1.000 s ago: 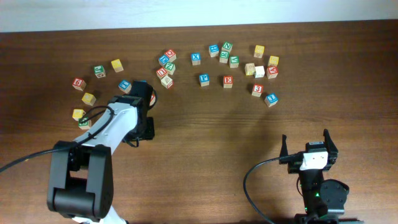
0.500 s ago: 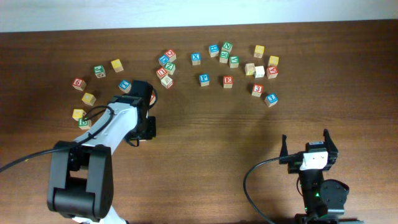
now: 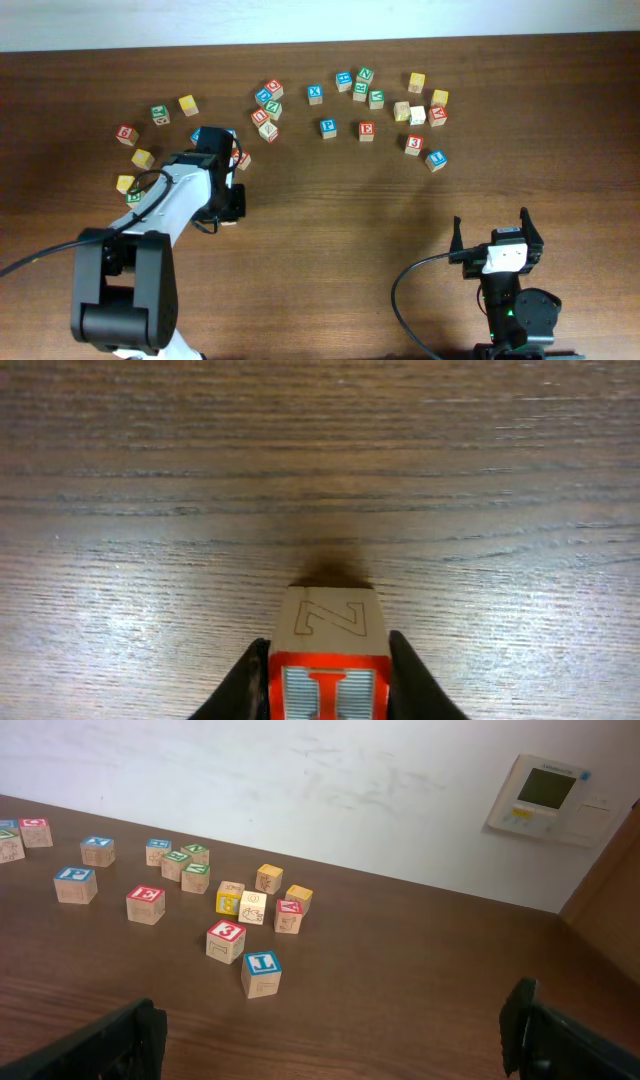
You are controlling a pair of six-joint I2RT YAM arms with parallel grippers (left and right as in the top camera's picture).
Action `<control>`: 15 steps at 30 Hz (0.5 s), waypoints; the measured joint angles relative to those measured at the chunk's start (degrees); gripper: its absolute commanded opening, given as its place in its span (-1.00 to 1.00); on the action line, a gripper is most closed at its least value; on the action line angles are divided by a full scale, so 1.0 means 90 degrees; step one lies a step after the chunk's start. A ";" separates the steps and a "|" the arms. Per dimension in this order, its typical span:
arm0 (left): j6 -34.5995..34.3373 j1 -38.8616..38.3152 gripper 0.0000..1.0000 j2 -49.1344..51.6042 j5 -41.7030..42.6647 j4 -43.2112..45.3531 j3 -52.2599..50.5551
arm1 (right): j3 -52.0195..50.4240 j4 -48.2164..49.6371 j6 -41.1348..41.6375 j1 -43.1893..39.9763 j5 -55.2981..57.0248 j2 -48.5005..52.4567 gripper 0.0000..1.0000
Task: Spell out ICRA
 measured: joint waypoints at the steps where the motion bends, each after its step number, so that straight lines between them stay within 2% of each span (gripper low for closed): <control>1: 0.0027 0.0000 -0.70 -0.0002 -0.0005 0.0022 0.0000 | 0.0000 0.0000 0.0005 0.0000 0.0000 0.0000 0.97; 9: 0.0056 0.0000 -0.60 -0.0005 -0.0367 0.0257 0.0000 | 0.0000 0.0000 0.0005 0.0000 0.0000 0.0000 0.97; 15: 0.0449 0.0000 -0.56 -0.0005 -0.0520 0.0410 0.0000 | 0.0000 0.0000 0.0000 0.0000 0.0000 0.0000 0.97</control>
